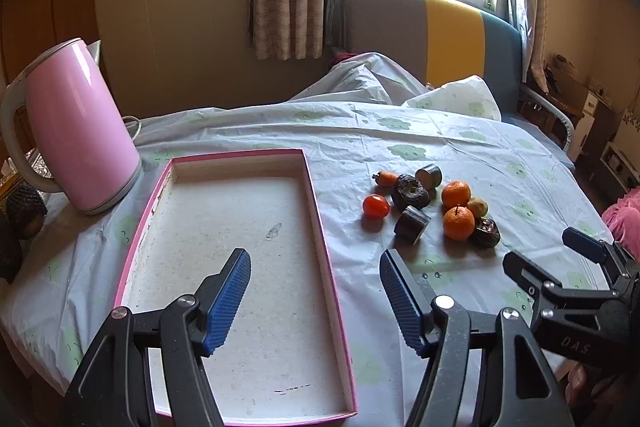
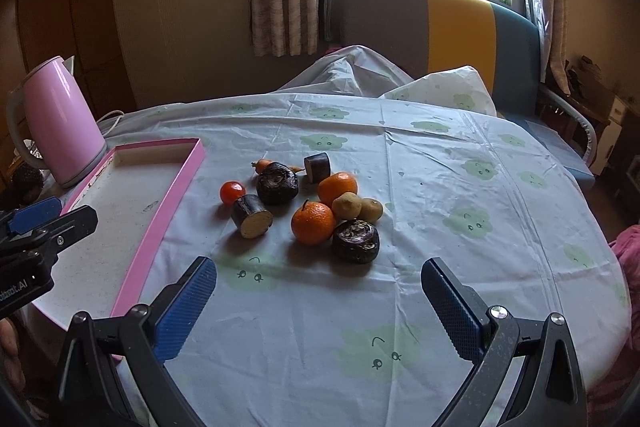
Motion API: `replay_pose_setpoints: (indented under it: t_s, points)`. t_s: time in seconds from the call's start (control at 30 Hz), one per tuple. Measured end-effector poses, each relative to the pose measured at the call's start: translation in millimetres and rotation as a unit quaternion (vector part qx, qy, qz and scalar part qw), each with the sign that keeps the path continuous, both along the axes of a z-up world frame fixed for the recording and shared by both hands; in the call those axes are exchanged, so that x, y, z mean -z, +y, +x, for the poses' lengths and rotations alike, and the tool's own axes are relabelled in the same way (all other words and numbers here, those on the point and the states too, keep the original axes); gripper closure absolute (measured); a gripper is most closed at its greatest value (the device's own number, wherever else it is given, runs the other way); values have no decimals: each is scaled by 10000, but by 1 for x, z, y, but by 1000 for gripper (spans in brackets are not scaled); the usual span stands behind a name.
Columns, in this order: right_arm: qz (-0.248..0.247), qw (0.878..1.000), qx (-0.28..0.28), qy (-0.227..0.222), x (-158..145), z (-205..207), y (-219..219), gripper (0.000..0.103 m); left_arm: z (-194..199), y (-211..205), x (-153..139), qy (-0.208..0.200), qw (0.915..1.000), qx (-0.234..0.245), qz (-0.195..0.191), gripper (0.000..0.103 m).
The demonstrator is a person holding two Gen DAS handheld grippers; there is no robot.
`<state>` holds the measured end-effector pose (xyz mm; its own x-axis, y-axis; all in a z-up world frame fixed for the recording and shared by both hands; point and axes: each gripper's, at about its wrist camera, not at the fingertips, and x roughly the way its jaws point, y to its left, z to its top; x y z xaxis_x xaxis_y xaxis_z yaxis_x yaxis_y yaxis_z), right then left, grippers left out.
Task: Organize fruits
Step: 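Move both tools toward the produce pile beside the pink tray, then grasp the dark cylindrical piece with the left tool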
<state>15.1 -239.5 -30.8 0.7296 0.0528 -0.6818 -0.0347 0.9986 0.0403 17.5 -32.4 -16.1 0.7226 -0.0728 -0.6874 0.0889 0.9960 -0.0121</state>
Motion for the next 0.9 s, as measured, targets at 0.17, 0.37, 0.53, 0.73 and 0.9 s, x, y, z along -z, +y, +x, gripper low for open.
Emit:
replay_pose_setpoints:
  t_s: [0.17,0.37,0.53,0.73,0.9]
  points:
    - [2,9998,186,-13,1,0,-12,0,3,-5,3,117,9999,89,0,35]
    - [49,9996,287,11,5,-1,-26,0,9,-10,9,368,9990,222,-124,35]
    - [108,9993,335,91,11,2,-34,0,21,-14,15,714,9961,463,-252,35]
    - [280,9987,388,166,18,5,-45,5,41,-28,22,1010,9899,923,-383,43]
    - [390,9984,332,250,24,9,-48,18,65,-49,32,1257,9846,1121,-466,51]
